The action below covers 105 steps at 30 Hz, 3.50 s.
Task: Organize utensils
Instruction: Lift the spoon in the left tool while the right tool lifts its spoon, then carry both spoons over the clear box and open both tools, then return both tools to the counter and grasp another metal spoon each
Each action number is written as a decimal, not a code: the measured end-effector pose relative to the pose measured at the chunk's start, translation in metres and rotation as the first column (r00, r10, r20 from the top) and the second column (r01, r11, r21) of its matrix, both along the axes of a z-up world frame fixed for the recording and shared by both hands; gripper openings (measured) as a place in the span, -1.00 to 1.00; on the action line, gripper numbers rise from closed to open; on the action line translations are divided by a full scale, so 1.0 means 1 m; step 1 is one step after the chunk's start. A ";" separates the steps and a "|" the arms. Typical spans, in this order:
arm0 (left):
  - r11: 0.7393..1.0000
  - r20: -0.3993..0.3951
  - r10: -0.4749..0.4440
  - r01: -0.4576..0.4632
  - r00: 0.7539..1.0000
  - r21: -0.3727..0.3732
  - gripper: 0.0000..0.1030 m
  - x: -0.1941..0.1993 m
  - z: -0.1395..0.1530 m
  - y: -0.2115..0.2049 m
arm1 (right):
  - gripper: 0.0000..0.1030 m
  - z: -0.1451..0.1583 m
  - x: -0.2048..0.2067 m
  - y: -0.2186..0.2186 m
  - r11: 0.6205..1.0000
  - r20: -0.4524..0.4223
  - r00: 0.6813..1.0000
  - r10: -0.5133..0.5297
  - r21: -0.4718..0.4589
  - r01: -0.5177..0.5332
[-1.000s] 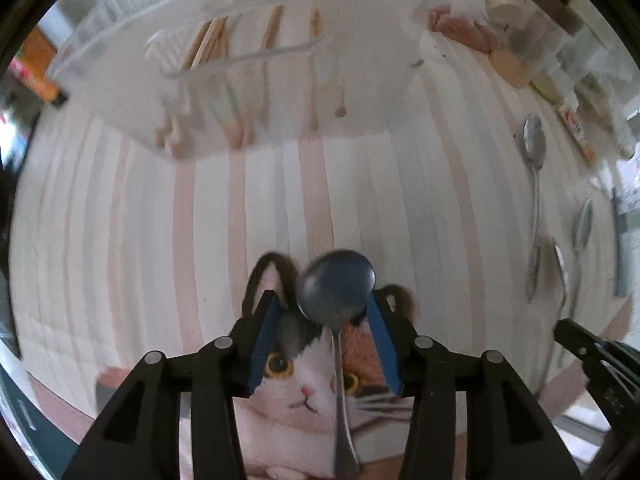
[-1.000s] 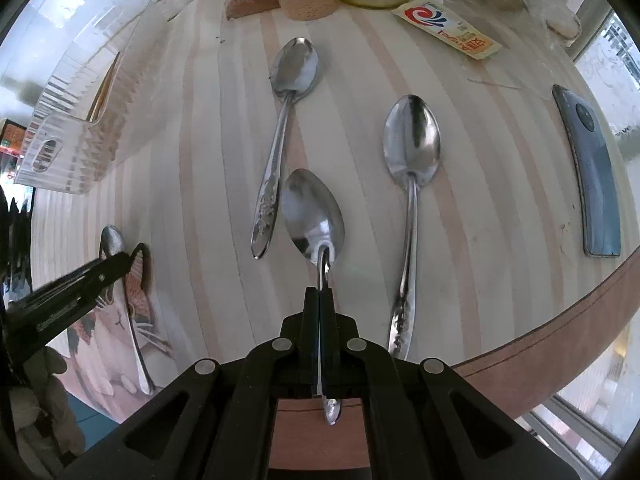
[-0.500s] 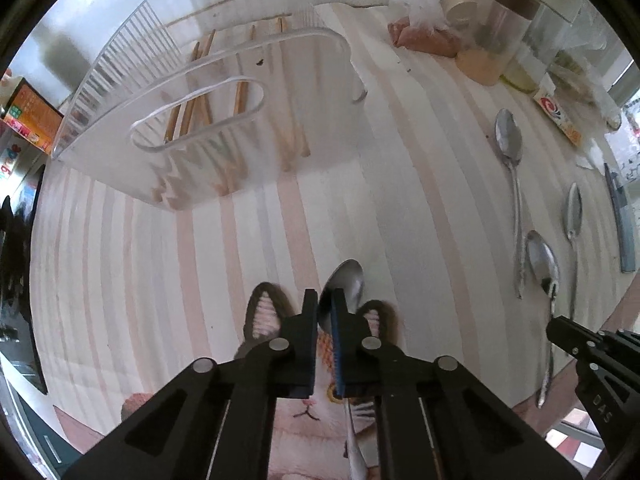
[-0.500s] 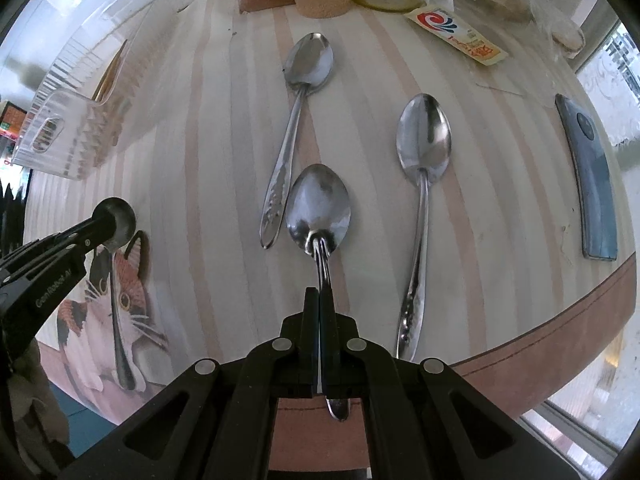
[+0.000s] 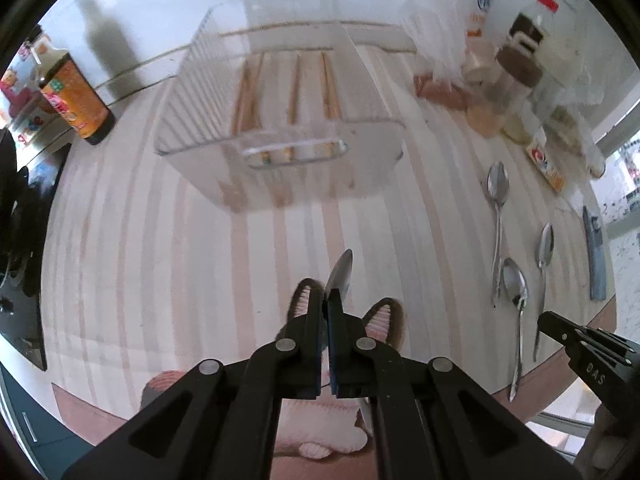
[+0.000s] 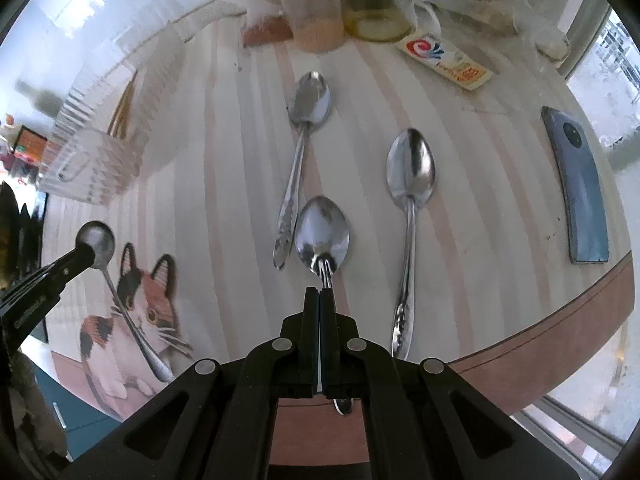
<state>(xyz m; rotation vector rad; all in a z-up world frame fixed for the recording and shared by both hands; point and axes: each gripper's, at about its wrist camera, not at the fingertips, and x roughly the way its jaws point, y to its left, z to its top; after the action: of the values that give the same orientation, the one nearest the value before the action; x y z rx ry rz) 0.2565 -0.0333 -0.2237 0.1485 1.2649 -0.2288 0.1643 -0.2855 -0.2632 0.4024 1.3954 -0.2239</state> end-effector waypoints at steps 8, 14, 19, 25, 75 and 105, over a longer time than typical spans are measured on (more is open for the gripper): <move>1.000 0.104 0.021 -0.020 0.994 -0.015 -1.00 0.004 0.045 0.005 | -1.00 0.029 0.004 -0.001 1.000 0.073 0.997 -0.001 0.000 0.001; 0.999 0.211 0.007 -0.016 0.977 0.041 -1.00 0.004 0.065 -0.004 | -0.89 0.008 0.005 -0.021 0.988 0.003 0.995 -0.095 0.121 0.094; 0.996 0.250 -0.005 -0.017 0.968 0.087 -1.00 0.003 0.061 -0.013 | -0.31 -0.020 0.010 -0.016 0.996 -0.090 0.995 -0.042 0.077 0.049; 0.994 0.262 -0.015 -0.013 0.965 0.108 -1.00 0.001 0.059 -0.018 | -0.79 -0.043 0.020 0.015 0.993 -0.142 0.987 0.070 -0.081 -0.082; 0.979 0.311 0.189 -0.205 0.931 0.017 0.57 0.105 0.126 0.019 | -0.10 0.082 0.184 0.027 0.991 0.190 0.979 0.072 0.097 -0.092; 0.968 -0.158 -0.225 0.239 0.962 0.078 -0.59 0.056 -0.088 -0.240 | 0.11 -0.019 0.012 -0.126 0.966 0.010 0.968 -0.251 0.066 0.249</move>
<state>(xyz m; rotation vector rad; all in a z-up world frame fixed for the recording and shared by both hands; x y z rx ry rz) 0.3124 -0.2733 -0.3115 0.3702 1.4070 -0.3868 0.1760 -0.4113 -0.2826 0.6341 1.3346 -0.3811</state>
